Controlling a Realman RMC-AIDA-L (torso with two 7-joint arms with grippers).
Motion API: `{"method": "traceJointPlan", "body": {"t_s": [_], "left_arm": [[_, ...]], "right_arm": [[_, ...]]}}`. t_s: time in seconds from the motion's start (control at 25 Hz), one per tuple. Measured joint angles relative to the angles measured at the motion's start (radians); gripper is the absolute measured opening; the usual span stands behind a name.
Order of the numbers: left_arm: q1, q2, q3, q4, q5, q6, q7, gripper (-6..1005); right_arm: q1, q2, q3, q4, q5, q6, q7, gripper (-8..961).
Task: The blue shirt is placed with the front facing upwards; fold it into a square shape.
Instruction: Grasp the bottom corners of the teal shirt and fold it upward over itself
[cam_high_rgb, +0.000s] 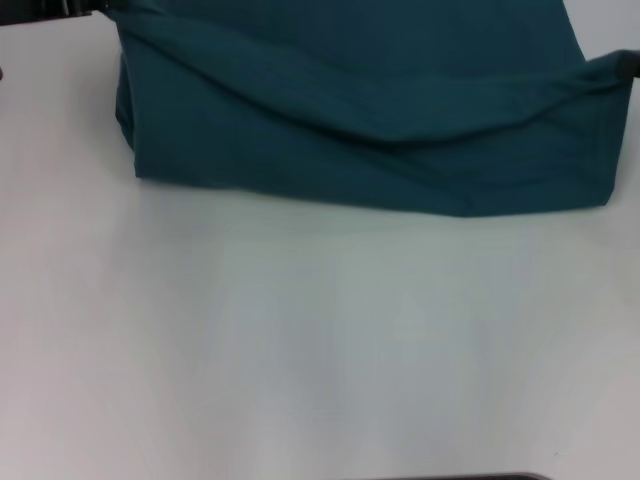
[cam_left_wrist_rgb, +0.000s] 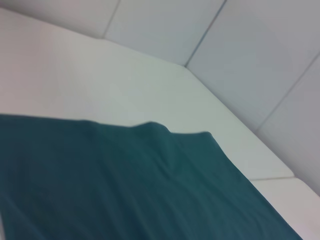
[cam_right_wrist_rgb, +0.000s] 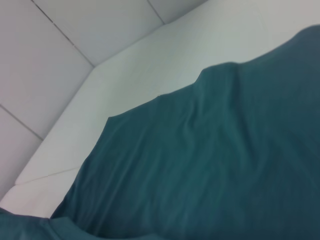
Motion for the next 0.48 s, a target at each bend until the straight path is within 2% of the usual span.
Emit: {"method": "traceJointPlan", "body": {"t_s": [0.48], "left_arm": [[-0.061, -0.006, 0.002, 0.046, 0.000, -0.144, 0.000, 4]], "right_arm": [[0.072, 0.017, -0.073, -0.016, 0.004, -0.182, -0.006, 70]]}}
